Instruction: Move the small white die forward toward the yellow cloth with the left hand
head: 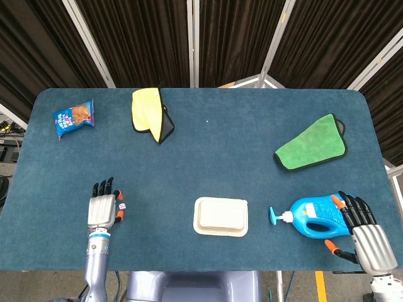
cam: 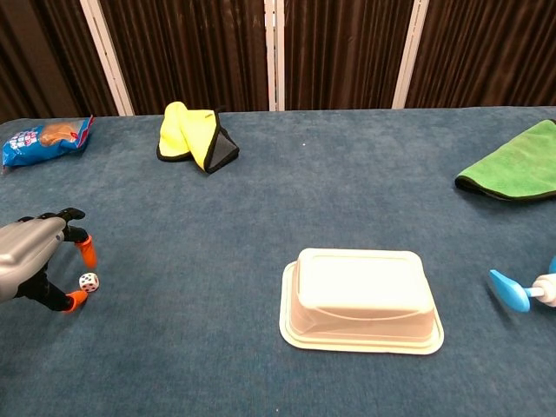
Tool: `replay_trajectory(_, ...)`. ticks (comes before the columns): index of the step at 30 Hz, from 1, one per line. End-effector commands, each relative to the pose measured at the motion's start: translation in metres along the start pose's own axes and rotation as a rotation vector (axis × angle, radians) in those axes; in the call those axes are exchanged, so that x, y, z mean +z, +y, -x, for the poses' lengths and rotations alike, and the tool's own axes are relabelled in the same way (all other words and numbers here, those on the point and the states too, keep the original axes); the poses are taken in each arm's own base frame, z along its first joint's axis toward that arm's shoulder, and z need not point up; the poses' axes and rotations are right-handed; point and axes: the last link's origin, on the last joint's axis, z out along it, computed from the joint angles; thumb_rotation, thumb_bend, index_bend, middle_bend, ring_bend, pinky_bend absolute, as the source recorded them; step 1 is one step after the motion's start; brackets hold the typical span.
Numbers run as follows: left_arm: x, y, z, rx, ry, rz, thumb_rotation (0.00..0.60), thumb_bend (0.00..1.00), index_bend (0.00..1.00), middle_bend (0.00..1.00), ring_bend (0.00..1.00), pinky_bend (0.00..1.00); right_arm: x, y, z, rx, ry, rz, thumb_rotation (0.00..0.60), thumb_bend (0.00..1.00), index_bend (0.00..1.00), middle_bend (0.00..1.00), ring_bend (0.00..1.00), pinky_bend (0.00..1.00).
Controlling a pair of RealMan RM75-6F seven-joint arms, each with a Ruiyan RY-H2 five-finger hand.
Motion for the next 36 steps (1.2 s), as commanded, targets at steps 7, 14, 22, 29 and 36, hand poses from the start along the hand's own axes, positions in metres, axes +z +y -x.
replay_trajectory(7,0.000,0.005,0.000,-0.022,0.004,0.024,0.600,0.36,0.45,0.00,0.00,0.00,-0.002,-0.002,-0.001,0.002,-0.002,-0.005,0.600,0.10,0.00,0.00,0.00,0.00)
replay_trajectory(14,0.000,0.003,0.003,-0.015,-0.010,0.016,0.600,0.45,0.48,0.00,0.00,0.00,-0.002,-0.002,-0.001,0.003,-0.004,-0.005,0.600,0.10,0.00,0.00,0.00,0.00)
replay_trajectory(22,0.000,0.002,0.001,-0.024,-0.011,0.017,0.600,0.48,0.49,0.00,0.00,0.00,-0.002,-0.002,-0.001,0.008,-0.003,-0.004,0.600,0.10,0.00,0.00,0.00,0.00)
replay_trajectory(29,-0.008,0.012,-0.025,-0.066,0.065,0.091,0.600,0.49,0.49,0.00,0.00,0.00,-0.002,-0.001,-0.002,0.011,-0.001,-0.004,0.600,0.10,0.00,0.00,0.00,0.00)
replay_trajectory(36,-0.008,0.039,-0.071,-0.076,0.154,0.210,0.600,0.49,0.48,0.00,0.00,0.00,-0.002,-0.002,-0.002,0.011,0.000,-0.005,0.600,0.10,0.00,0.00,0.00,0.00)
